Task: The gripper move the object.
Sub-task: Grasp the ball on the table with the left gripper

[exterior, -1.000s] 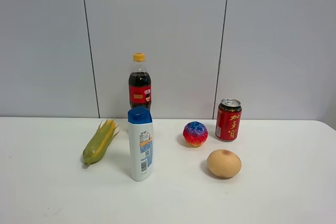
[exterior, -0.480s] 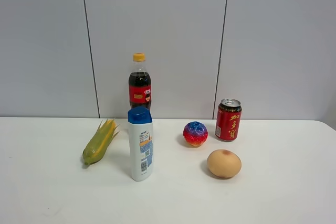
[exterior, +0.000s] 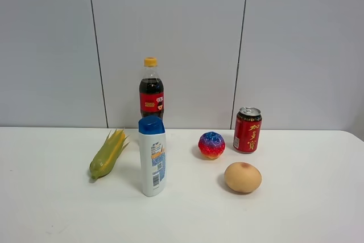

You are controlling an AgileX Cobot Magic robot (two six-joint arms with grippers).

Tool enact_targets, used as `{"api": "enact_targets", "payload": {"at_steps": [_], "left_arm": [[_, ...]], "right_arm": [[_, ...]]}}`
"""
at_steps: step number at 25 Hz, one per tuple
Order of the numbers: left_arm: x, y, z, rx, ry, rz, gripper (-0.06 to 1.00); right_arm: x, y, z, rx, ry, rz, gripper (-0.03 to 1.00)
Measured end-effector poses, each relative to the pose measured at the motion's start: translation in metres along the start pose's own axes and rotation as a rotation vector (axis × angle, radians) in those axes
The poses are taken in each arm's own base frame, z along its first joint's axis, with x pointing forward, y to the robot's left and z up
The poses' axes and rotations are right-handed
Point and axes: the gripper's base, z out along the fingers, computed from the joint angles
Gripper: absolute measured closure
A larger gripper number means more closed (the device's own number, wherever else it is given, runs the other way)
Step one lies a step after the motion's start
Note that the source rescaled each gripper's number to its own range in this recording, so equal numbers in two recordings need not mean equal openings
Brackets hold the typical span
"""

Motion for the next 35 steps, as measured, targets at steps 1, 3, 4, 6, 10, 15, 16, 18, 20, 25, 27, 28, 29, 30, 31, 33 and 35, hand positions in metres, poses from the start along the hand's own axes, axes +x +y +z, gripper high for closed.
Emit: {"api": "enact_targets", "payload": {"at_steps": [1,3,4,6,10,15,16,18,20,25,27,28,29,30,31,33,35], "left_arm": [[-0.007,0.0,-0.004,0.001,-0.01,0.0,-0.06],[-0.022,-0.002,-0.009,0.014,0.0,-0.008,-0.06],[-0.03,-0.003,-0.01,0.023,0.013,-0.012,-0.06],[-0.05,-0.005,-0.01,0.05,0.037,-0.027,-0.06],[-0.092,-0.013,0.001,0.122,0.083,-0.06,-0.06],[-0.137,-0.018,0.034,0.18,0.164,-0.039,-0.06],[-0.144,-0.02,0.038,0.194,0.168,-0.029,-0.06],[-0.155,-0.023,0.05,0.233,0.187,-0.019,-0.06],[-0.166,-0.026,0.061,0.266,0.201,-0.007,-0.06],[-0.193,-0.029,0.076,0.301,0.196,0.03,-0.06],[-0.204,-0.029,0.078,0.307,0.189,0.043,-0.06],[-0.208,-0.03,0.08,0.311,0.187,0.047,-0.06],[-0.215,-0.03,0.082,0.316,0.178,0.049,-0.06],[-0.221,-0.031,0.084,0.322,0.17,0.048,-0.06],[-0.226,-0.031,0.086,0.325,0.164,0.048,-0.06],[-0.239,-0.032,0.094,0.333,0.153,0.048,-0.06],[-0.249,-0.033,0.103,0.341,0.147,0.06,-0.06]], "right_arm": [[0.0,0.0,0.0,0.0,0.0,0.0,-0.03],[0.0,0.0,0.0,0.0,0.0,0.0,-0.03],[0.0,0.0,0.0,0.0,0.0,0.0,-0.03],[0.0,0.0,0.0,0.0,0.0,0.0,-0.03],[0.0,0.0,0.0,0.0,0.0,0.0,-0.03],[0.0,0.0,0.0,0.0,0.0,0.0,-0.03],[0.0,0.0,0.0,0.0,0.0,0.0,-0.03],[0.0,0.0,0.0,0.0,0.0,0.0,-0.03],[0.0,0.0,0.0,0.0,0.0,0.0,-0.03],[0.0,0.0,0.0,0.0,0.0,0.0,-0.03],[0.0,0.0,0.0,0.0,0.0,0.0,-0.03],[0.0,0.0,0.0,0.0,0.0,0.0,-0.03],[0.0,0.0,0.0,0.0,0.0,0.0,-0.03],[0.0,0.0,0.0,0.0,0.0,0.0,-0.03],[0.0,0.0,0.0,0.0,0.0,0.0,-0.03],[0.0,0.0,0.0,0.0,0.0,0.0,-0.03],[0.0,0.0,0.0,0.0,0.0,0.0,-0.03]]}}
